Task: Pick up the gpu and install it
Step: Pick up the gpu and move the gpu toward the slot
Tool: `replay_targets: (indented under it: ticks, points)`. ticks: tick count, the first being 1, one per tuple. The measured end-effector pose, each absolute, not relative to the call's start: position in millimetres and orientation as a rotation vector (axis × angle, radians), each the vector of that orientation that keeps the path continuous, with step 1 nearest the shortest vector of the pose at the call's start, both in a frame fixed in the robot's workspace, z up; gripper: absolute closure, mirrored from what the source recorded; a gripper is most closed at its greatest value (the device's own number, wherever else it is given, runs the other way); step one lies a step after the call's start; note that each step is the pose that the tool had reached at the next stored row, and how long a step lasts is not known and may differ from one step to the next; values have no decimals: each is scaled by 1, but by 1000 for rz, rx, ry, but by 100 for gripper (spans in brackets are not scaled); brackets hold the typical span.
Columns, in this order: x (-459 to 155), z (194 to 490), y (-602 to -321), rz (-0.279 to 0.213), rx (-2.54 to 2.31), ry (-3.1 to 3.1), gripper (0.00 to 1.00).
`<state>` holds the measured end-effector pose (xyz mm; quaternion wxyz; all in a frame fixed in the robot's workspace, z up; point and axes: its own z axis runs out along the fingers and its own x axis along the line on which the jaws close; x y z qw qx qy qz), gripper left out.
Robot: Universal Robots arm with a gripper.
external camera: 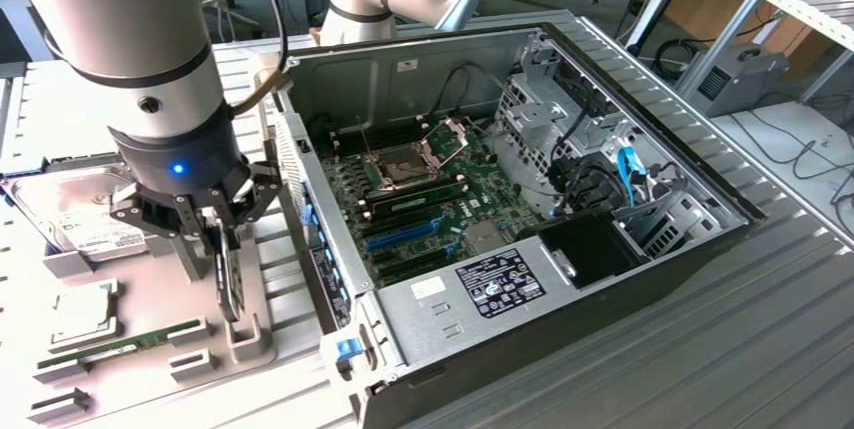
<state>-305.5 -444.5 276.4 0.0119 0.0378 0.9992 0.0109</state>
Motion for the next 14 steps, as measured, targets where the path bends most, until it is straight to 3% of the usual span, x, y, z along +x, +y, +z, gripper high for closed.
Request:
replay_targets:
  ticks: [14]
  points:
    - [-306, 280, -445, 34, 118, 3115, 74]
